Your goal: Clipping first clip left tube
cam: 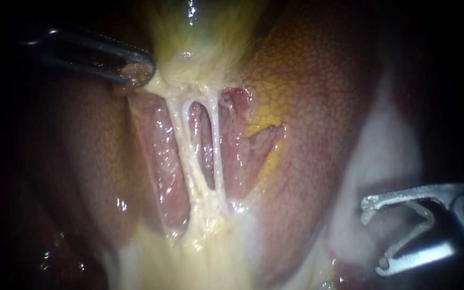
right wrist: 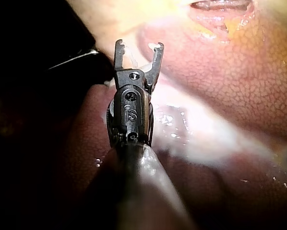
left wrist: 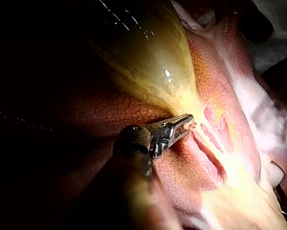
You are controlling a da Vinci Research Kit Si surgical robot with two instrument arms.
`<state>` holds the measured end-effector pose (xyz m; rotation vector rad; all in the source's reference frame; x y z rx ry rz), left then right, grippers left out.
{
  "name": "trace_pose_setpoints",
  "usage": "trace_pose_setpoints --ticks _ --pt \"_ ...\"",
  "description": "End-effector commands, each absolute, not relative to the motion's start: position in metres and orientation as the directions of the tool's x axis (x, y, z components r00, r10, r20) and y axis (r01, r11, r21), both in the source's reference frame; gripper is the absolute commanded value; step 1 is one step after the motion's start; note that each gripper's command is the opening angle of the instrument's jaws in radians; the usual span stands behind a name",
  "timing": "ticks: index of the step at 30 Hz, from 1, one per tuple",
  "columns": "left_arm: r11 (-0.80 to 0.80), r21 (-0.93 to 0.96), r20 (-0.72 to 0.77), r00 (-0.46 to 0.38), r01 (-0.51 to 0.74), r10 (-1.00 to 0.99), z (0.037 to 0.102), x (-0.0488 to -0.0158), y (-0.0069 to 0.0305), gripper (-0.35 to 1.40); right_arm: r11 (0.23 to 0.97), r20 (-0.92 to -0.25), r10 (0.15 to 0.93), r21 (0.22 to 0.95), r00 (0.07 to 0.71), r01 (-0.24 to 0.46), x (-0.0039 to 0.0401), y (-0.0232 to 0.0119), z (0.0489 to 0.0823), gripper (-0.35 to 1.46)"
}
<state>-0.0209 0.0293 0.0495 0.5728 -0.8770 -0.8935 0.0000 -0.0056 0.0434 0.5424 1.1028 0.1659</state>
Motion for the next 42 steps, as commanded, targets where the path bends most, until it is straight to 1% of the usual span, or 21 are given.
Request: trace_pose_setpoints --ticks 1,9,16,19,25,42 --pt "0.52 0.742 0.407 0.333 0.423 -0.851 0.0495 -0.0209 0.0293 -0.35 0.859 -0.802 0.389 0.494 0.454 0.136 0.0 -0.0056 0.0434 0.58" --pt "0.521 0.742 0.407 0.333 0.422 -0.85 0.0495 -0.0208 0.0292 -0.35 0.854 -0.806 0.405 0.502 0.431 0.137 0.0005 -0.0053 0.0434 0.58" --pt "0.521 0.742 0.407 0.333 0.422 -0.85 0.0495 -0.0208 0.0292 -0.35 0.843 -0.8 0.429 0.521 0.419 0.133 0.0021 -0.005 0.0438 0.58" --pt "0.521 0.742 0.407 0.333 0.423 -0.851 0.0495 -0.0208 0.0292 -0.35 0.837 -0.798 0.438 0.53 0.414 0.135 0.0032 -0.0048 0.044 0.58" --pt "0.52 0.742 0.407 0.332 0.424 -0.851 0.0494 -0.0208 0.0291 -0.35 0.815 -0.784 0.481 0.565 0.394 0.129 0.0059 -0.0041 0.0446 0.58" --pt "0.52 0.741 0.407 0.331 0.426 -0.851 0.0492 -0.0211 0.0289 -0.35 0.76 -0.749 0.566 0.636 0.345 0.132 0.013 -0.0016 0.0473 0.58"
